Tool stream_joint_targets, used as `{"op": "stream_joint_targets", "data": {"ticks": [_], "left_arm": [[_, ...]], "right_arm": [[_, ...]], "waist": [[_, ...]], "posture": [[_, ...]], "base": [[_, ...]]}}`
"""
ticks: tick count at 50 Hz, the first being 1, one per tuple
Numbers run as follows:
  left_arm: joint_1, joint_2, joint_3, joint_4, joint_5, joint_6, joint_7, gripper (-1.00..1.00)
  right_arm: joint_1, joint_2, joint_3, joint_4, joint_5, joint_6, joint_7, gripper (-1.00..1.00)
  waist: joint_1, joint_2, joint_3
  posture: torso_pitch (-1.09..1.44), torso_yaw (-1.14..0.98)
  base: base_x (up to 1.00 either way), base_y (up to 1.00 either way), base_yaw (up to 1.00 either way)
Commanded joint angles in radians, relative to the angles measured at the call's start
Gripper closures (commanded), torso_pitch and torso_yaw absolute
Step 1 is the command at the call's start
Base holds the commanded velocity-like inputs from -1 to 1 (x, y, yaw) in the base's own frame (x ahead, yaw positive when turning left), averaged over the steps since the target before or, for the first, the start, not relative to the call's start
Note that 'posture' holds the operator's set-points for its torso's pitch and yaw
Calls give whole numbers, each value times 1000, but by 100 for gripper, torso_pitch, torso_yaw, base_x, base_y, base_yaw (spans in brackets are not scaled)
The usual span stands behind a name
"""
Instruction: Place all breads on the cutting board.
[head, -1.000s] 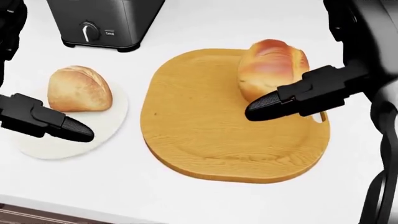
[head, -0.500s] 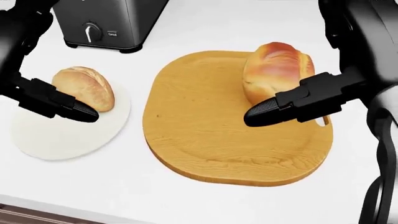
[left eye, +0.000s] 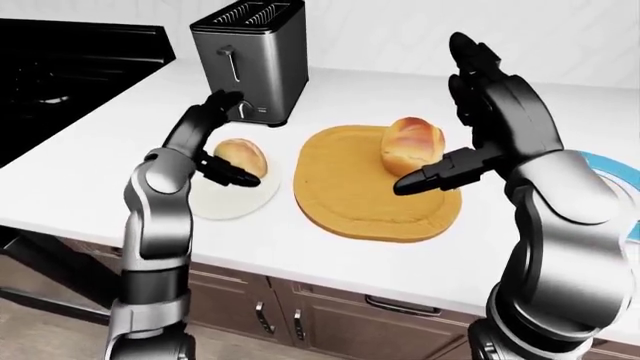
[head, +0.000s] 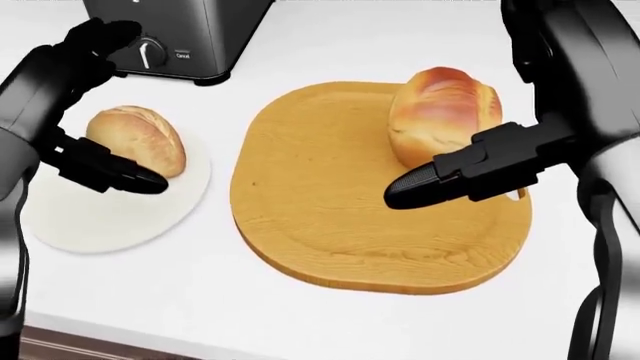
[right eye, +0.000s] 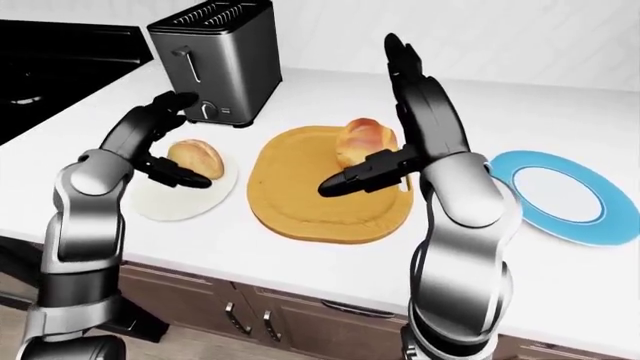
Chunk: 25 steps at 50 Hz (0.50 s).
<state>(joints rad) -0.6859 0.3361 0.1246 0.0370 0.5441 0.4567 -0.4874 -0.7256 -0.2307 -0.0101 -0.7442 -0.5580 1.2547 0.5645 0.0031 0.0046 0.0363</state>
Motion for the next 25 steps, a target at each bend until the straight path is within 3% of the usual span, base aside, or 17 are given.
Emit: {"op": "stream_joint_targets", "data": {"ticks": [1,25], "left_arm": [[-33,12,9,-19,1,-36,20,-65],[-63,9,-10,134,25,-115,48,-53]], "right_arm": [[-24,-7,-8,-20,-8,-26,-6,-100],[-16,1,-10,-13,-11,-40,-9,-100]], "waist": [[0,2,-25],[0,2,-29]], "posture": [[0,0],[0,0]], "base": [[0,0,0],[0,0,0]]}}
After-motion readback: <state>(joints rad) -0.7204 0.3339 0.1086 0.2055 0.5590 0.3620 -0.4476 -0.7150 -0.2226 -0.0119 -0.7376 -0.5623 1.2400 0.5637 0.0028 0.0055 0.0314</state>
